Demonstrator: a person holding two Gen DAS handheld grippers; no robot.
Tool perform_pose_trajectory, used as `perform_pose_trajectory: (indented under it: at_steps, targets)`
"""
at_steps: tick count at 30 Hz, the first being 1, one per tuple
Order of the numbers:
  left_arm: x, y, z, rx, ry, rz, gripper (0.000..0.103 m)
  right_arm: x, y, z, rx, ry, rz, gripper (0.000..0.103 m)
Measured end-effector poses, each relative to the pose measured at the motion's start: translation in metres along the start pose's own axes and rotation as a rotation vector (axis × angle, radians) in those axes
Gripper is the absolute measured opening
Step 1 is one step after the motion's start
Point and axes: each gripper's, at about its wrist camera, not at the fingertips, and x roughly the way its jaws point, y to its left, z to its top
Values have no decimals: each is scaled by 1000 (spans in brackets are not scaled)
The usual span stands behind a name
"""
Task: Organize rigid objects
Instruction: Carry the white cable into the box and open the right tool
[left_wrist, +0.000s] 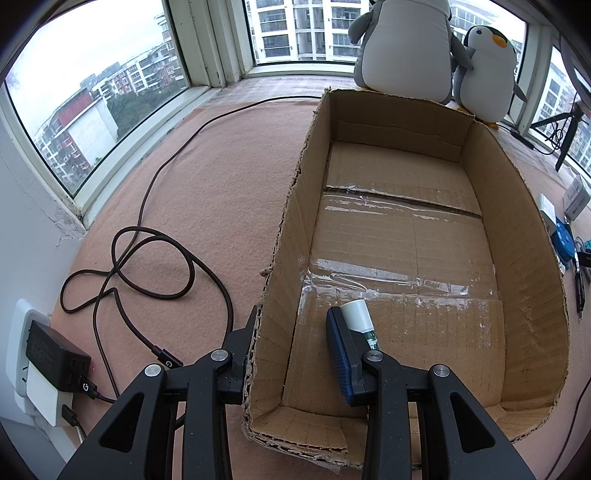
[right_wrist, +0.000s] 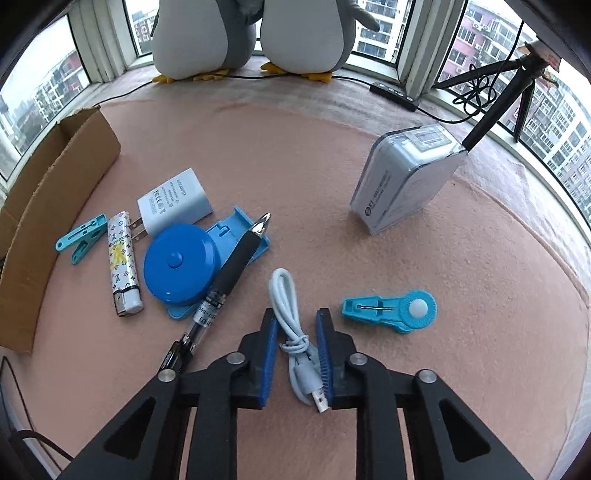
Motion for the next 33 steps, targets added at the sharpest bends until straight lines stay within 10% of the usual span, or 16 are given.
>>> perform_pose_trajectory:
  at_steps: [12,33]
  targets:
    - [0,0,0,0,0,1,36,-35,12,-14,121,-64,93,12]
    - [0,-2,1,-4,-4,0,36,-86,200,44,-50,-184,449,12]
